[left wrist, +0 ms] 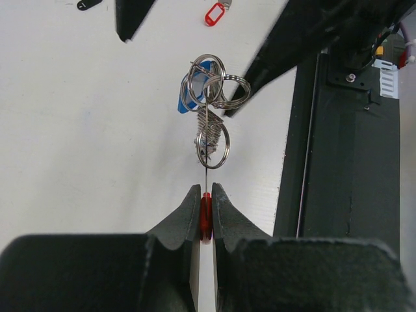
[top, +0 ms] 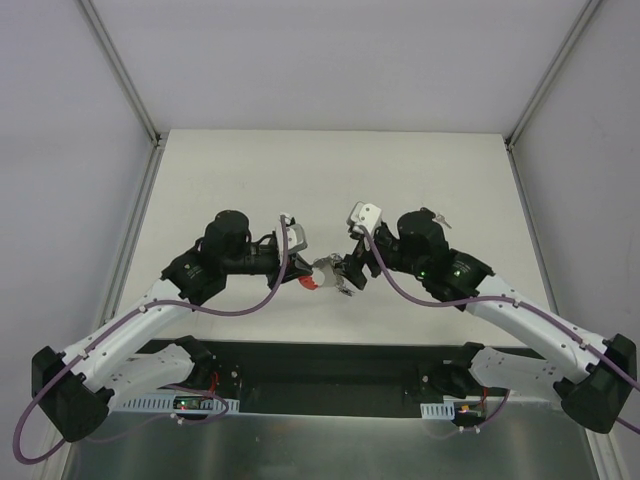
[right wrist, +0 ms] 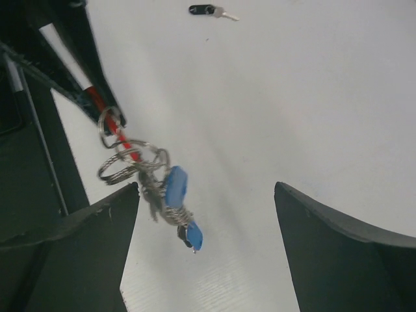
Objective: Put the keys on the keyring
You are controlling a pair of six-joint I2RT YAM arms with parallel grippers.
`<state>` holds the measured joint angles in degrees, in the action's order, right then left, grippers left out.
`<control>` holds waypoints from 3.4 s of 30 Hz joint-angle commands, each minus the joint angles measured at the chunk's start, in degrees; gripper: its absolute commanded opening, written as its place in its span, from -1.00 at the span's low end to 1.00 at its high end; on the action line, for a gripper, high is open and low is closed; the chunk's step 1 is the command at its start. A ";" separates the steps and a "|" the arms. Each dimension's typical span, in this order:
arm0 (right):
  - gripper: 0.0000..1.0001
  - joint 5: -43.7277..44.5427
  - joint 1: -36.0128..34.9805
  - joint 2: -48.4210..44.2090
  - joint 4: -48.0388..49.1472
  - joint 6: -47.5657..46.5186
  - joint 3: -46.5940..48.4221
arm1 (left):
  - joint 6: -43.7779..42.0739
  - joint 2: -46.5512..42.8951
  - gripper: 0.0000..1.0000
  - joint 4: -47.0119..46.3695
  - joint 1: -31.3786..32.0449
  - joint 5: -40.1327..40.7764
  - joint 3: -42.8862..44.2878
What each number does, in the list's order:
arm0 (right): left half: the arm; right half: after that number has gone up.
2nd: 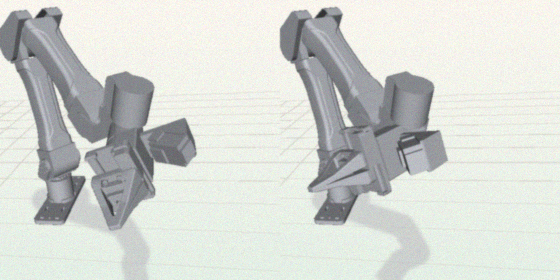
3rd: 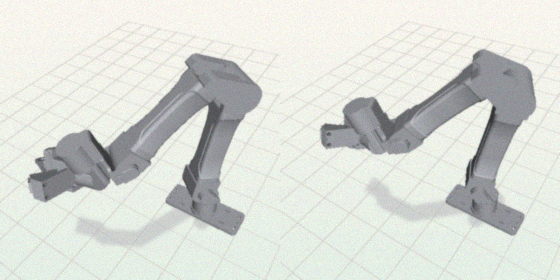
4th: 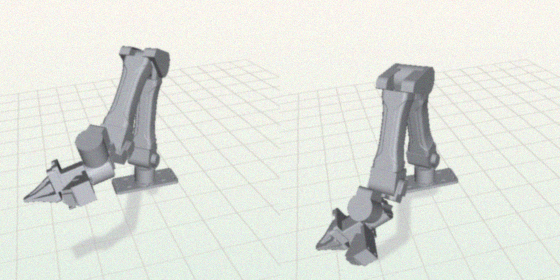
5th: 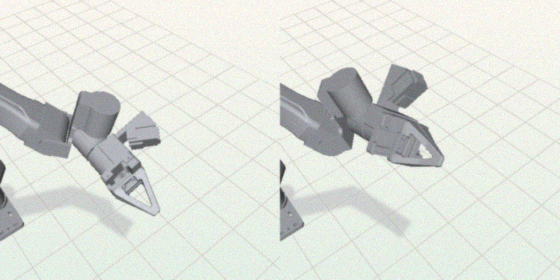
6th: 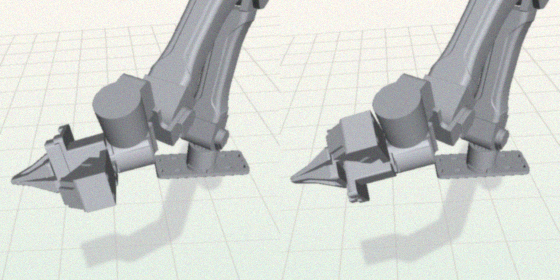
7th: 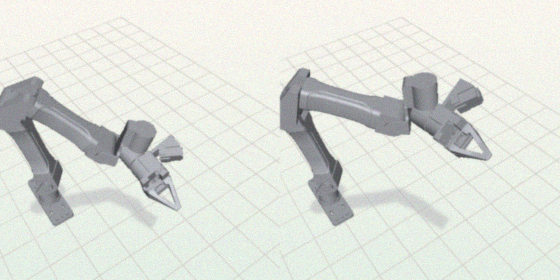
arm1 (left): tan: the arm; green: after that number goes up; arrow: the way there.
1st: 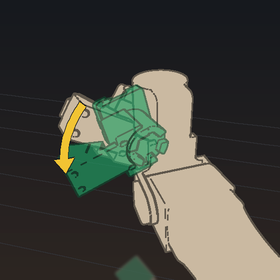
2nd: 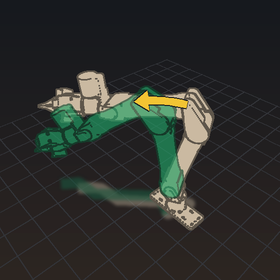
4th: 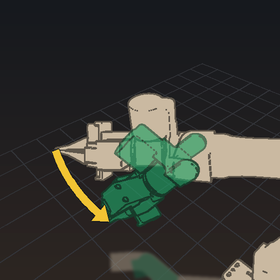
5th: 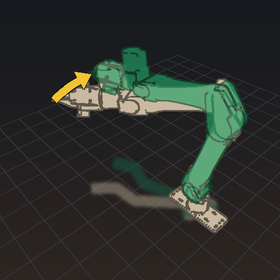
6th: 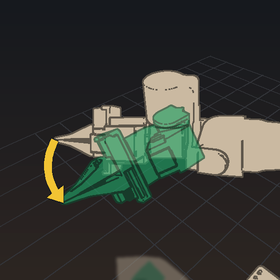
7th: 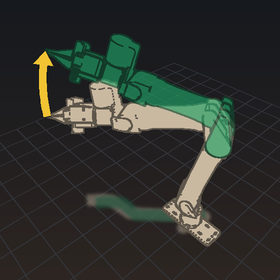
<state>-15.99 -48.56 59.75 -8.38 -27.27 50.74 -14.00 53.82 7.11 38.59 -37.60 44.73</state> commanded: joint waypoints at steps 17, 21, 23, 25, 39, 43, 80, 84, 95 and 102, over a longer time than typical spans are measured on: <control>0.68 -3.49 5.49 -7.45 -2.15 5.66 0.32 | -6.56 -2.94 -1.00 3.78 0.17 -5.99 -0.52; 0.68 -12.91 5.58 -6.58 -4.80 2.58 1.47 | -15.15 -2.41 -1.00 5.36 0.17 -8.36 -0.08; 0.63 -14.94 5.58 -5.87 -4.98 2.22 1.20 | -18.59 -2.06 -1.00 5.89 0.17 -10.55 0.09; 0.58 -17.31 5.58 -5.43 -5.50 0.90 1.03 | -22.64 -1.53 -1.00 6.33 0.17 -11.87 0.62; 0.44 -21.98 3.38 -2.80 5.29 3.09 -7.31 | -33.28 4.54 -1.00 7.83 0.26 -13.90 5.71; 0.40 -19.88 3.38 -2.09 10.03 3.54 -10.66 | -34.25 3.84 -1.00 7.21 0.35 -14.86 6.42; -0.98 20.12 -12.52 -1.74 0.03 -10.97 -4.69 | -16.68 -7.07 0.11 -16.25 8.87 0.42 -6.58; -0.98 21.17 -13.14 -0.77 -0.85 -10.70 -3.63 | -15.53 -4.26 0.02 -22.57 10.45 2.62 -7.72; -0.97 21.88 -14.90 0.63 -0.06 -10.53 -3.72 | -14.30 0.58 -0.04 -32.60 12.56 13.09 -10.80; -0.96 23.45 -15.08 0.11 1.61 -9.83 -4.60 | -11.41 2.43 -0.28 -32.08 12.65 11.33 -11.42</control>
<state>5.56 -63.22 60.75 -10.37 -37.15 44.05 -28.32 56.07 -21.63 50.70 -26.48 34.11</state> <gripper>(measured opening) 0.110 0.409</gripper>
